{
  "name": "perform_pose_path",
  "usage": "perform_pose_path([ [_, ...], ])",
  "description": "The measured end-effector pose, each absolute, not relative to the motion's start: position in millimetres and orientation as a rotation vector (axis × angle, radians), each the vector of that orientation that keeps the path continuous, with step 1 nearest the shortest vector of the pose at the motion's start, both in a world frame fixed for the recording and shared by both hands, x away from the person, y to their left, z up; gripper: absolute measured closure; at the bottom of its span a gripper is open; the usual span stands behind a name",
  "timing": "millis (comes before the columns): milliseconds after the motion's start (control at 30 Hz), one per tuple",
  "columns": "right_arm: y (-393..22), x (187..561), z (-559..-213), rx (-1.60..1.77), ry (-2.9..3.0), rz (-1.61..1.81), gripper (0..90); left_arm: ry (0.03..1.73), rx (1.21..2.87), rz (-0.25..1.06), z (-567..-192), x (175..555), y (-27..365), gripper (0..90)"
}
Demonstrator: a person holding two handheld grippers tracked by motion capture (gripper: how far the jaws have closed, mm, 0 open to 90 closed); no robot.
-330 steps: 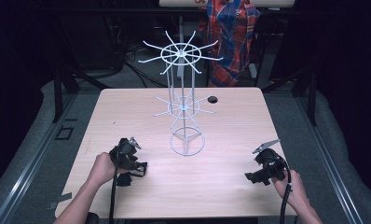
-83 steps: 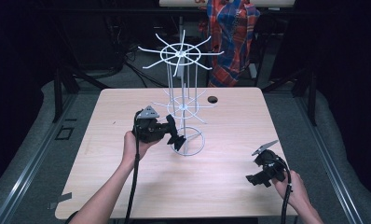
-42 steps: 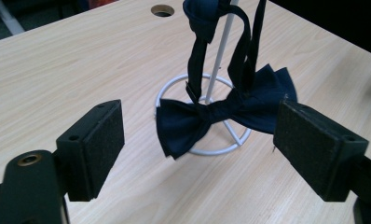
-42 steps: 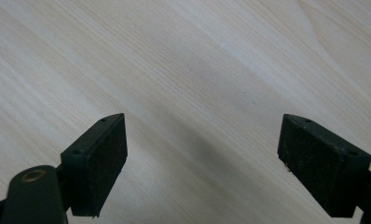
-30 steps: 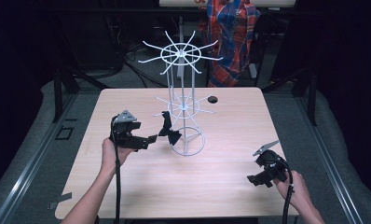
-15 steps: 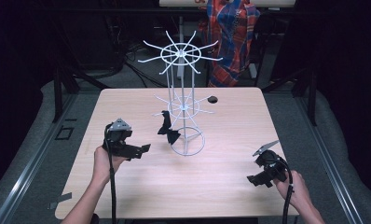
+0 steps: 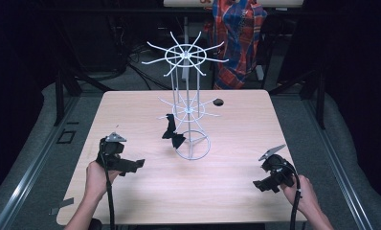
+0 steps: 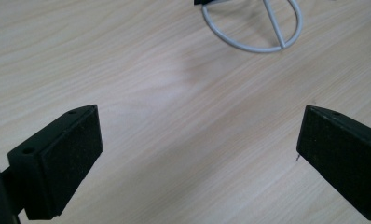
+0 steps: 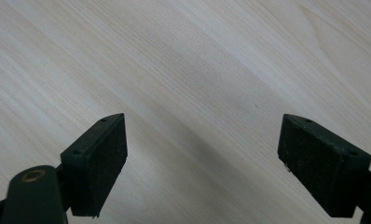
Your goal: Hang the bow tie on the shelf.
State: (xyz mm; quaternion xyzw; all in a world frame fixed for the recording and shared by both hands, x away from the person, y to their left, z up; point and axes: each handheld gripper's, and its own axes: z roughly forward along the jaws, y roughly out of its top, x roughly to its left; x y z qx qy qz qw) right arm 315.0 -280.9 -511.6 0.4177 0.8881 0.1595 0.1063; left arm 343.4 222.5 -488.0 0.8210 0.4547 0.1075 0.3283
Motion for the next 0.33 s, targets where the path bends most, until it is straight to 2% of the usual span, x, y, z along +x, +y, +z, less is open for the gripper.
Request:
perform_pose_path([
  [333,-279.7,316.2,-512.2,1.227,2.616,0.464,15.3,1.187,2.153,0.266,-488.6,345.4,221.2,0.3],
])
